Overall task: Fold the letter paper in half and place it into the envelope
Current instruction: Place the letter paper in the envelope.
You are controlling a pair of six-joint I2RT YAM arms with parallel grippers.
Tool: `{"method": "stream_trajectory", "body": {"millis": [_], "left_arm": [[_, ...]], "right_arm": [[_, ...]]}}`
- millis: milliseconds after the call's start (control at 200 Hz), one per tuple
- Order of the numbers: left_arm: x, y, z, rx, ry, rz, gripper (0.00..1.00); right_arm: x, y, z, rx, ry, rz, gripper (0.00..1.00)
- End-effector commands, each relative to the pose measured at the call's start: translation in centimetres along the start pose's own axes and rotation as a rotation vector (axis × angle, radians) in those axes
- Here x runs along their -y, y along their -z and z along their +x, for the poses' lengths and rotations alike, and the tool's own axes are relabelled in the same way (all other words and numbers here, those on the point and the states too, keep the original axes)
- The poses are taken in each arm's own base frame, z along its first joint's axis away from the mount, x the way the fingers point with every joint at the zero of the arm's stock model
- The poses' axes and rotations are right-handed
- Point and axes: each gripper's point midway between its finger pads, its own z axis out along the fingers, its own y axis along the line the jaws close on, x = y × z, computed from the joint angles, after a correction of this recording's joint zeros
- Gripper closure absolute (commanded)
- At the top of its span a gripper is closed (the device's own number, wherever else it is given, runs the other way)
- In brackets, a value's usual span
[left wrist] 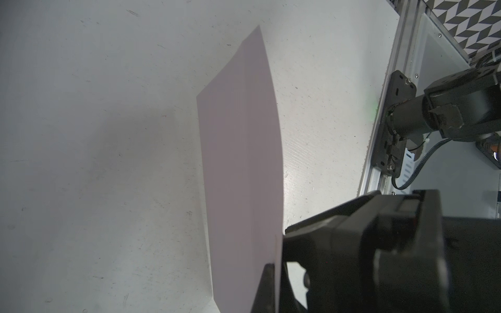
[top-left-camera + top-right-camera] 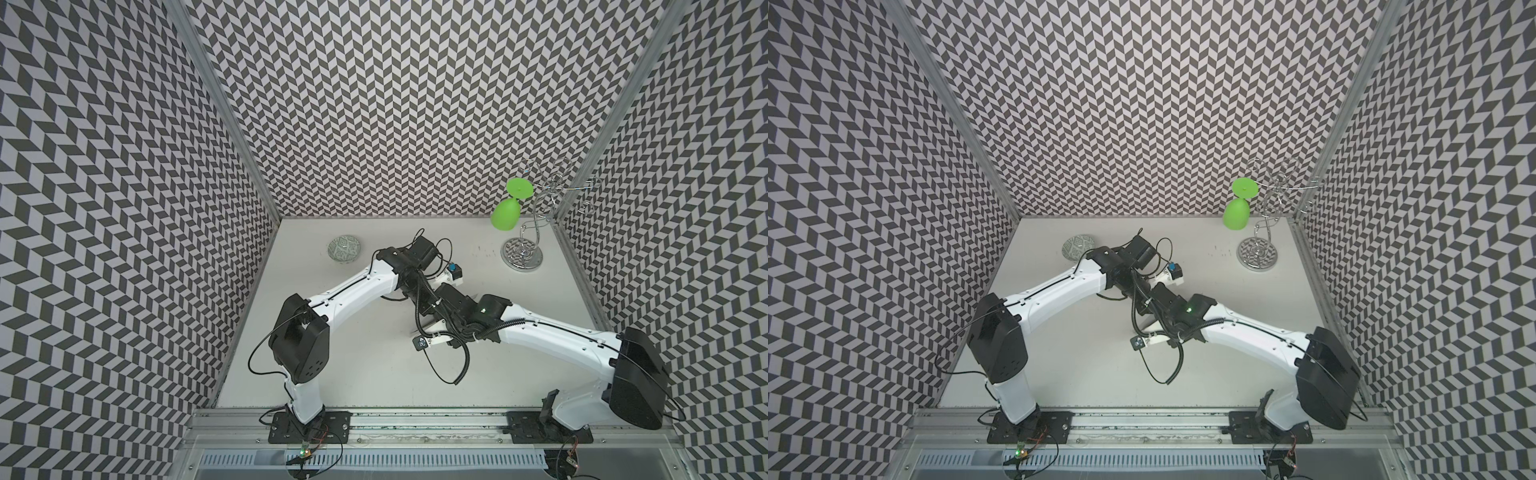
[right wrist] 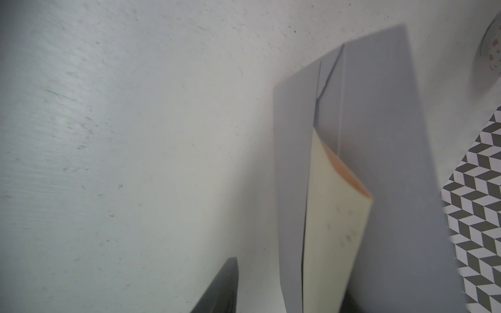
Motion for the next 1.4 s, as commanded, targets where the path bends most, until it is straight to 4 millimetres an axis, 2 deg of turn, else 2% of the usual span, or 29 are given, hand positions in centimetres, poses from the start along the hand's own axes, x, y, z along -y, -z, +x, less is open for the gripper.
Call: {"method": "stream_trajectory", "body": {"millis": [0,486,576,766,936,1397], "left_arm": [[3.5,-1.2,1.0,-0.042,-0.015,0.116,1.00],[3.5,-1.4,1.1,-0.045,-0.007,0.126,1.00],[3.4,-1.4,1.0,-0.042,-0.006,0.129,1.00],[3.6,-1.5,1.2,-0.043,-0.005,0.142,1.00],[3.9,-1.5,1.2,-0.041,-0.003,0.161,1.00],[5.5,-1.0,0.4,-0.012,-0.013,0.240,1.00]], "right_arm": [[7.4,4.3,-1.8,0.104,-0.065,0.290,0.55],[8.5,6.7,-1.6,0.151,-0.113,0.364,0.58],[8.2,6.3,-1.6,0.147,-0.115,0.353,0.61],[7.8,6.2,-1.7,0.165,-0.129,0.342,0.77],[7.7,6.2,-1.9,0.177,-0.130,0.345,0.85],[6.7,3.4,-2.5,0.185,-0.127,0.313,0.92]]}}
